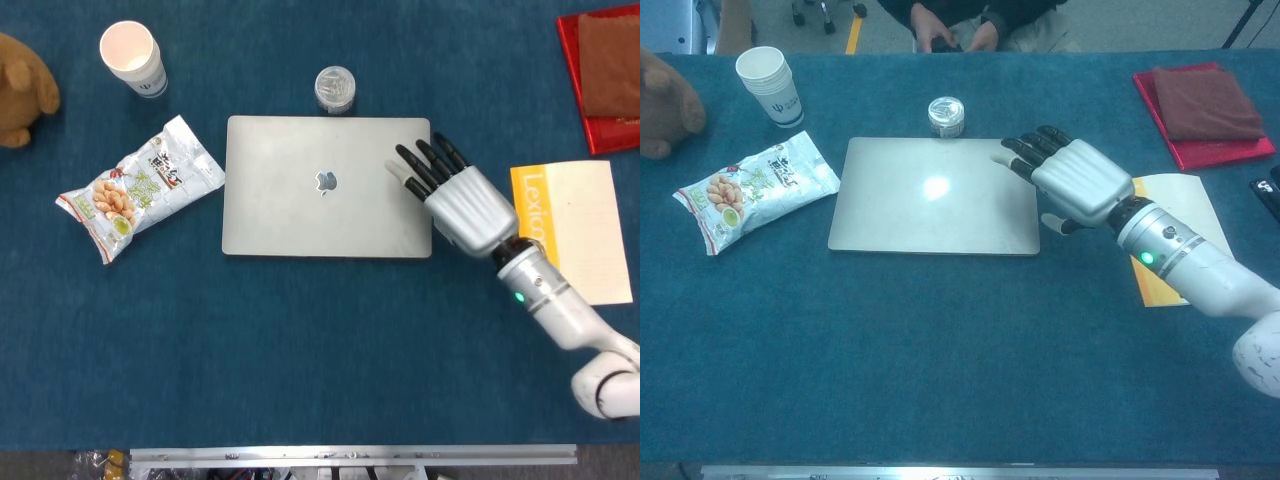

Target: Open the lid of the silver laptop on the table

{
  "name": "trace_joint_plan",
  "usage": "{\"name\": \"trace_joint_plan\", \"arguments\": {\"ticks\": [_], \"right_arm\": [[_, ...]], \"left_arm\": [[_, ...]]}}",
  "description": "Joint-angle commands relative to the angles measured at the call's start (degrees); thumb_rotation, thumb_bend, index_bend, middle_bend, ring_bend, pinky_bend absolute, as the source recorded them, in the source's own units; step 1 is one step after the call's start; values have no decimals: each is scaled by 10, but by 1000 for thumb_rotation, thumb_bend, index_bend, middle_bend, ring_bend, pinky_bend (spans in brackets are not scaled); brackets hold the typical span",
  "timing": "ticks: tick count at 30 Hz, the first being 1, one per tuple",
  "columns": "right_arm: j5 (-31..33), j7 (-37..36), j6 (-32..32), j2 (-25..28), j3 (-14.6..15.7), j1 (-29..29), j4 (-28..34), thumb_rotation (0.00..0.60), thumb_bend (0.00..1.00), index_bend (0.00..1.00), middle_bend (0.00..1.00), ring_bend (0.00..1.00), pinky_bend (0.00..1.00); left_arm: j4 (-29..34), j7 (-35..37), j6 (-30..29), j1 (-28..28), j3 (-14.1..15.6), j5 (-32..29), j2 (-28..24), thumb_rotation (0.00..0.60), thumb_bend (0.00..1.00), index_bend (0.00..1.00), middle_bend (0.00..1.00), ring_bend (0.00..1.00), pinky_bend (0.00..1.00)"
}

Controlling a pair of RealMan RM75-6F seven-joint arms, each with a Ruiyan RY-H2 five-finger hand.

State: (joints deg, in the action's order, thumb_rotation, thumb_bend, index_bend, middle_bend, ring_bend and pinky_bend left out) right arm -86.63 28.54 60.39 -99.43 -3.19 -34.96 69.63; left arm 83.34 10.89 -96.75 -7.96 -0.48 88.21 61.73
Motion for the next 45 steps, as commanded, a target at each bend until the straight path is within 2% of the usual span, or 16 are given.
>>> {"name": "trace_joint_plan", "arguments": {"ticks": [1, 3, 6, 16, 29, 45], "right_arm": [[4, 12, 2, 29, 3, 6, 37, 600, 268, 0, 0, 0, 60], [10, -3, 5, 44, 2, 10, 81, 600, 268, 0, 0, 0, 60], [9, -2, 2, 48, 4, 9, 113, 600, 267, 0, 0, 0, 60], [40, 24, -28, -3, -10, -11, 149, 600, 236, 0, 0, 0, 60], [102, 85, -60, -107, -35, -43, 98, 600, 233, 0, 0, 0, 60], [130, 102, -67, -175, -58, -76, 20, 600, 234, 0, 0, 0, 60]], "left_arm": [[3, -3, 0, 1, 0, 3, -1, 600, 106, 18, 0, 0, 20], [9, -10, 1, 5, 1, 9, -1, 600, 106, 18, 0, 0, 20], [19, -19, 3, 9, 2, 15, -5, 600, 105, 18, 0, 0, 20], [45, -46, -1, 11, 10, 34, -18, 600, 105, 18, 0, 0, 20], [44, -51, -1, 11, 18, 43, -20, 600, 105, 17, 0, 0, 20], [23, -34, -4, 8, 17, 34, -15, 600, 106, 18, 0, 0, 20]]}}
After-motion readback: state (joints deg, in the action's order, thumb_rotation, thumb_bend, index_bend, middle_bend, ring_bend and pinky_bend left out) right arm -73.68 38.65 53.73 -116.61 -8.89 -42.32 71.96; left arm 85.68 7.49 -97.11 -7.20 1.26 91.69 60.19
